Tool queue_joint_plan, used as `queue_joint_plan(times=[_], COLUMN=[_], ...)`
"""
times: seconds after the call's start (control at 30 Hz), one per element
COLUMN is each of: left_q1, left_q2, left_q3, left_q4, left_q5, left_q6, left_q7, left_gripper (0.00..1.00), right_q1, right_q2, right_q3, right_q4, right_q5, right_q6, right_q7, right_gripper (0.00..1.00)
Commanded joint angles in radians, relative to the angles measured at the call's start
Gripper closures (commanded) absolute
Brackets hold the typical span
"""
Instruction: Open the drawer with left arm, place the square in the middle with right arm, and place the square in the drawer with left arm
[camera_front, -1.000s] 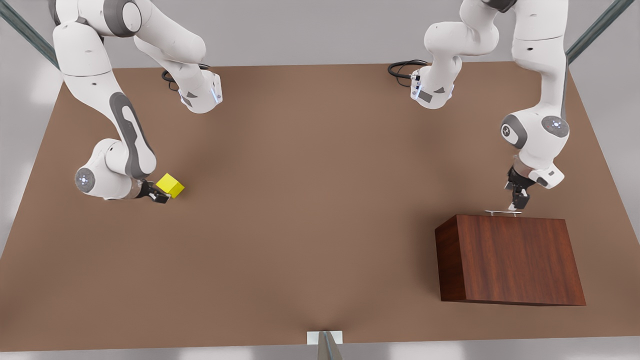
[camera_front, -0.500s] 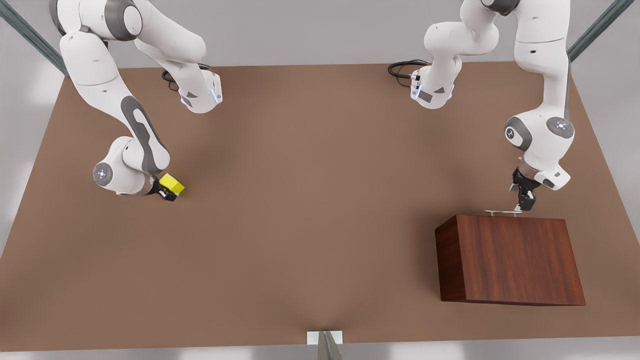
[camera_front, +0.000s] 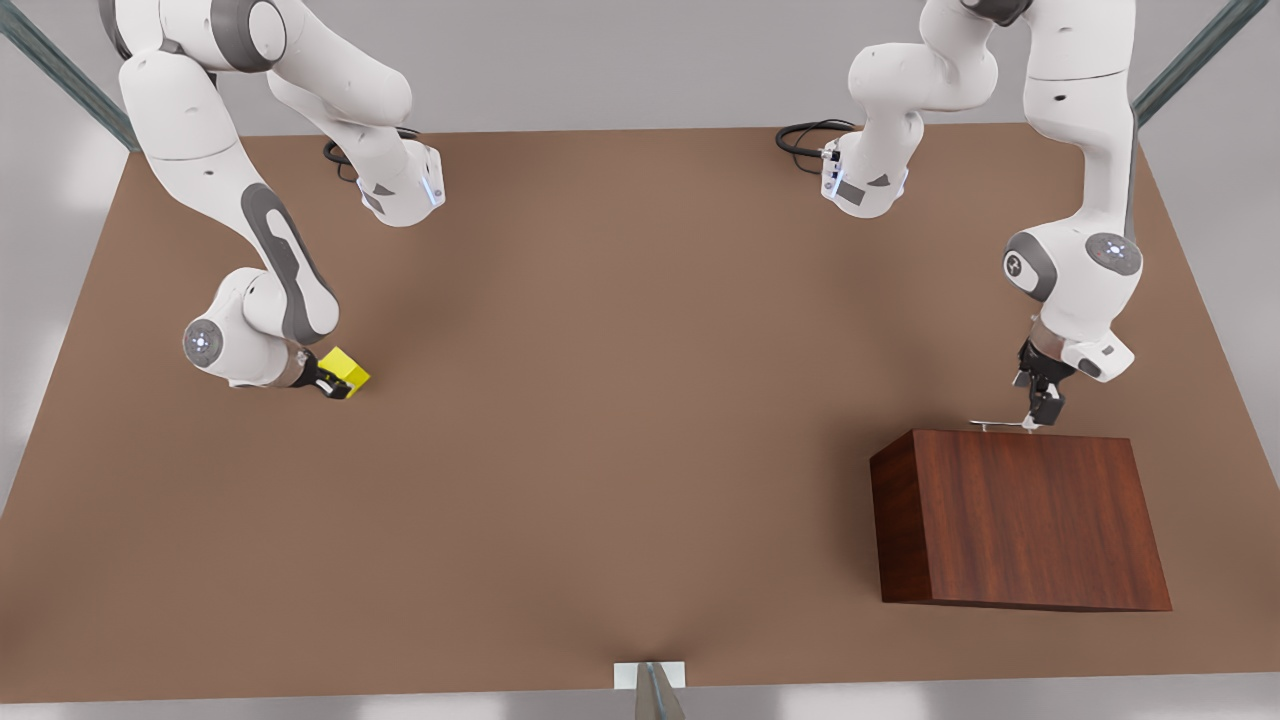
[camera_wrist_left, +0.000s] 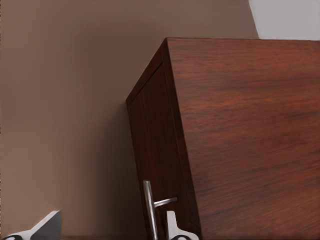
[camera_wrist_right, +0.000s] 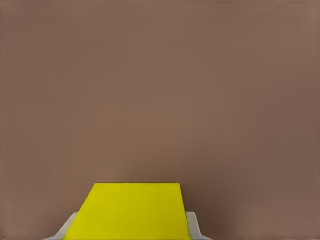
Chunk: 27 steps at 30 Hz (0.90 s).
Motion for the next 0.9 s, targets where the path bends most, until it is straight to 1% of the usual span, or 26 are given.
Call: queue_joint_plan(times=[0.0,0.07,0.13,0.23,0.27,0.3,0.33,0.37,0.4,0.5,0.53,0.6,0.67,0.77,0.83,0.87], left_q1=[-0.004,-0.005,-0.016,-0.016,-0.016,-0.016,-0.016,-0.016,-0.016,-0.016,-0.016,-0.016,-0.016,-0.015,-0.010,-0.007], left_q2=[0.000,0.000,0.008,0.022,0.023,0.023,0.026,0.028,0.028,0.028,0.026,0.019,0.003,0.000,0.000,-0.003], left_q3=[0.000,0.000,0.000,0.000,0.000,0.000,0.002,0.002,0.002,0.002,0.002,0.002,0.002,0.002,0.002,0.003], left_q4=[0.000,0.000,0.000,0.000,0.000,0.000,-0.002,-0.002,-0.003,-0.003,-0.003,-0.003,-0.005,-0.005,-0.005,-0.005], left_q5=[0.000,0.000,0.000,0.000,0.000,0.000,0.000,0.000,0.000,0.000,0.000,0.000,0.000,0.000,0.000,0.002], left_q6=[0.000,-0.002,-0.002,0.000,-0.002,-0.005,-0.008,-0.009,-0.012,-0.025,-0.037,-0.070,-0.106,-0.120,-0.121,-0.138], left_q7=[0.000,0.000,0.000,0.000,0.000,0.000,0.000,0.000,0.000,0.000,0.000,0.000,0.000,0.000,0.003,0.008], left_gripper=[0.00,0.00,0.00,0.00,0.00,0.00,0.00,0.00,0.00,0.00,0.00,0.00,0.00,0.00,0.00,0.00], right_q1=[0.000,0.017,0.037,0.039,0.072,0.138,0.197,0.260,0.336,0.526,0.615,0.727,0.797,0.846,0.879,0.892], right_q2=[-0.004,-0.026,-0.035,0.033,0.055,0.089,0.115,0.149,0.177,0.261,0.296,0.348,0.399,0.467,0.503,0.522], right_q3=[0.002,0.028,0.057,0.184,0.206,0.206,0.206,0.206,0.206,0.206,0.204,0.200,0.200,0.200,0.198,0.198], right_q4=[0.002,0.016,0.111,0.326,0.383,0.453,0.515,0.597,0.666,0.794,0.827,0.854,0.874,0.970,0.975,0.978], right_q5=[-0.001,-0.003,-0.003,-0.006,-0.006,-0.006,-0.006,-0.003,-0.004,-0.009,-0.012,-0.024,-0.046,-0.088,-0.104,-0.102], right_q6=[-0.007,-0.043,-0.145,-0.285,-0.319,-0.337,-0.359,-0.432,-0.454,-0.448,-0.438,-0.347,-0.241,-0.239,-0.234,-0.193], right_q7=[0.004,0.082,0.170,0.378,0.430,0.531,0.559,0.593,0.670,0.882,1.028,1.237,1.452,1.624,1.656,1.658], right_gripper=[0.46,0.46,0.46,0.46,0.46,0.47,0.48,0.48,0.48,0.47,0.45,0.45,0.46,0.47,0.46,0.46])
